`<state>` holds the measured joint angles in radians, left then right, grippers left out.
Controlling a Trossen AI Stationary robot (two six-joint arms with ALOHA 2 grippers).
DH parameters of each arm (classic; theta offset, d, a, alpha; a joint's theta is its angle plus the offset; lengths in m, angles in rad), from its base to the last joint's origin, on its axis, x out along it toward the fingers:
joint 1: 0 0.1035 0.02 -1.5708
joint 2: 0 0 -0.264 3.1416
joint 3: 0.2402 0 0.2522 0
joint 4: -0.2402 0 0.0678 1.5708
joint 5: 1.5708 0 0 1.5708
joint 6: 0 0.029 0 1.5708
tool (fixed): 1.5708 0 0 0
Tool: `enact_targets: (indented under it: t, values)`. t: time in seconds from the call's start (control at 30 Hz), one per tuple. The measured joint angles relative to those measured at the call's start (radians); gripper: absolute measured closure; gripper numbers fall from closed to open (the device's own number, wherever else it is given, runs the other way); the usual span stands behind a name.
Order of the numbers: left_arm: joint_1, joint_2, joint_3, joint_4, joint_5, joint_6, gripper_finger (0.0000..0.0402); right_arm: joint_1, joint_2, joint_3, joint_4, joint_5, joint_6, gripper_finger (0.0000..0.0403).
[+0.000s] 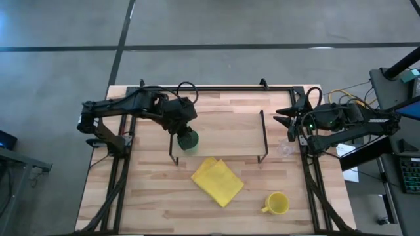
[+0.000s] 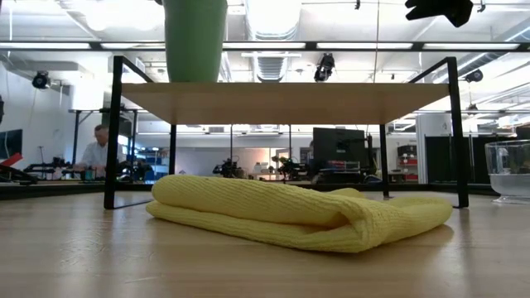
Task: Stack small to large cups/mugs on shelf
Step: Put the green cup on the shelf
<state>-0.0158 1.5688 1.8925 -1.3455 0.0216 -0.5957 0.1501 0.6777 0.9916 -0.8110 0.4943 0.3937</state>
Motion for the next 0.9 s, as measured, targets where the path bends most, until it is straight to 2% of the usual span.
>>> enact_targets:
  t: [0.23,0.57,0.9]
  values:
    - [0.0,-0.001,-0.021,-0.047,-0.051,0.028,0.0395,0.0,0.0,0.0,0.0,0.0,0.0,0.0268]
    - [0.001,0.0,-0.1,-0.034,-0.068,0.025,0.0401,0.0,0.0,0.0,0.001,0.0,0.0,0.0268]
    - [0.001,0.0,-0.121,-0.025,-0.102,0.026,0.0401,0.0,0.0,0.0,0.001,0.0,0.0,0.0268]
